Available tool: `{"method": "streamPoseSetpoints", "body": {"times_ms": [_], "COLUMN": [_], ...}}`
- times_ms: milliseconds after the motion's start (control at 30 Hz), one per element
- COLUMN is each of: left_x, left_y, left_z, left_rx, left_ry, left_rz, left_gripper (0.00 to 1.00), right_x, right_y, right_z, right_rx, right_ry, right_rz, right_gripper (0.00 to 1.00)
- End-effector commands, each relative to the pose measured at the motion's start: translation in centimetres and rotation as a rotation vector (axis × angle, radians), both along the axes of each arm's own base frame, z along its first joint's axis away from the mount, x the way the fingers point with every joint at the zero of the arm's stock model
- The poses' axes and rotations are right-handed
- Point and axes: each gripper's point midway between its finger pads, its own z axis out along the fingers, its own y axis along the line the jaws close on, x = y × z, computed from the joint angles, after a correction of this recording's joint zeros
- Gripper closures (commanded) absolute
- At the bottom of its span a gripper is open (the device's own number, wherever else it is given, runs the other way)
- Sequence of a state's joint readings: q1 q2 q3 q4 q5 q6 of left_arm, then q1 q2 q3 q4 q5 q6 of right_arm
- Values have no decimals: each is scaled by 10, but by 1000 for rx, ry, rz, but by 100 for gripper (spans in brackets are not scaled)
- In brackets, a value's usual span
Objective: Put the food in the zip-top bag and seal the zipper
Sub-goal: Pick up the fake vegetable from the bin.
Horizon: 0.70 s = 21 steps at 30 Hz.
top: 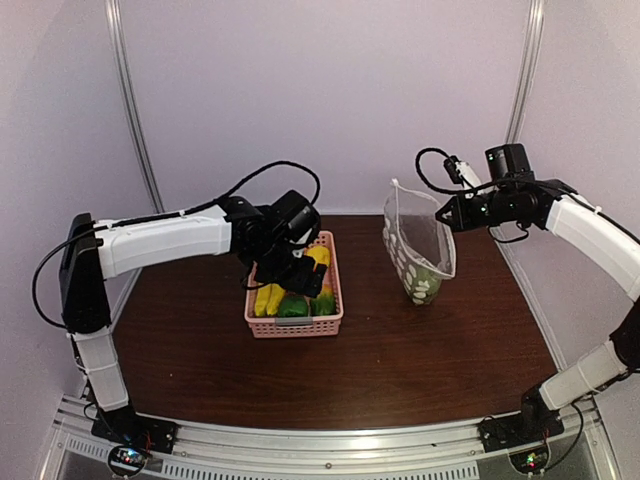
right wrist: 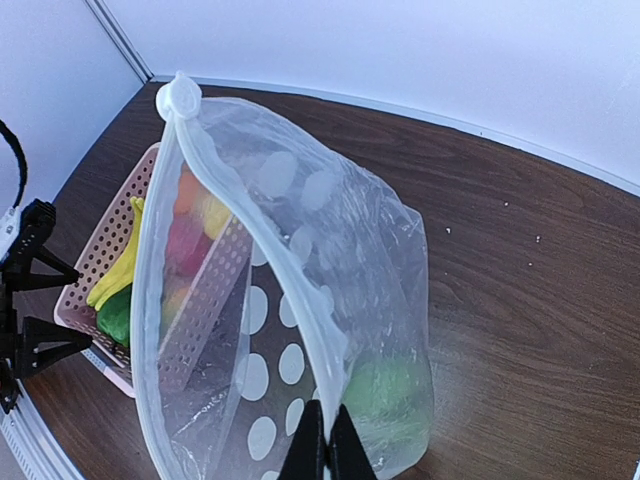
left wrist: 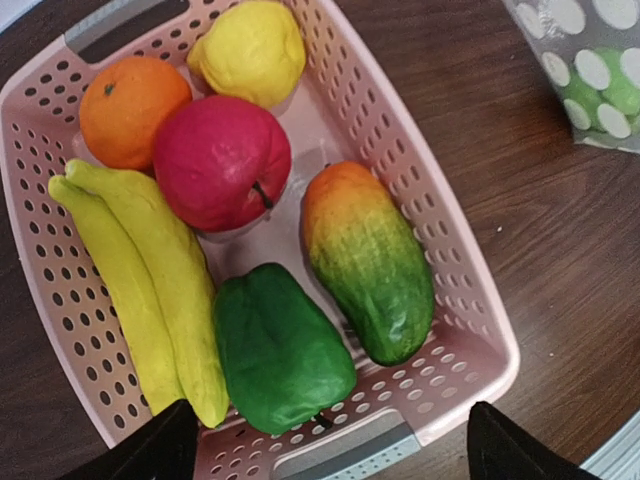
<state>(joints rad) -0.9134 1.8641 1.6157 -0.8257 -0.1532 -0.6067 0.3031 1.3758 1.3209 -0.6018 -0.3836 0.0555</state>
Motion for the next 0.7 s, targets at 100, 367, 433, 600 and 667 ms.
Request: {"method": "streamPoseSetpoints", "body": {"times_ms": [100,367,433,600,667], "left_x": [3,21,21,17,15], "left_y": [14,22,19,9,6], "left_z": [-45,-68,-77,-79,-76], "left_rx": [97,124,124,88,74], "left_ry": [112,131,154,188,197], "left_rz": [17,88,80,46,33], "left_gripper": [7,13,17,33,38], "right_x": [1,-1,-1,-2,-3], "right_y": [0,0,0,-1,-3], "right_z": [-6,-8,-8,-8,-8], "right_rx": [-6,-8,-8,-13,-17], "right_ry": [4,6,8,5,0], "right_rz": [5,10,12,8,4], "right_gripper": [100,100,100,100,100]}}
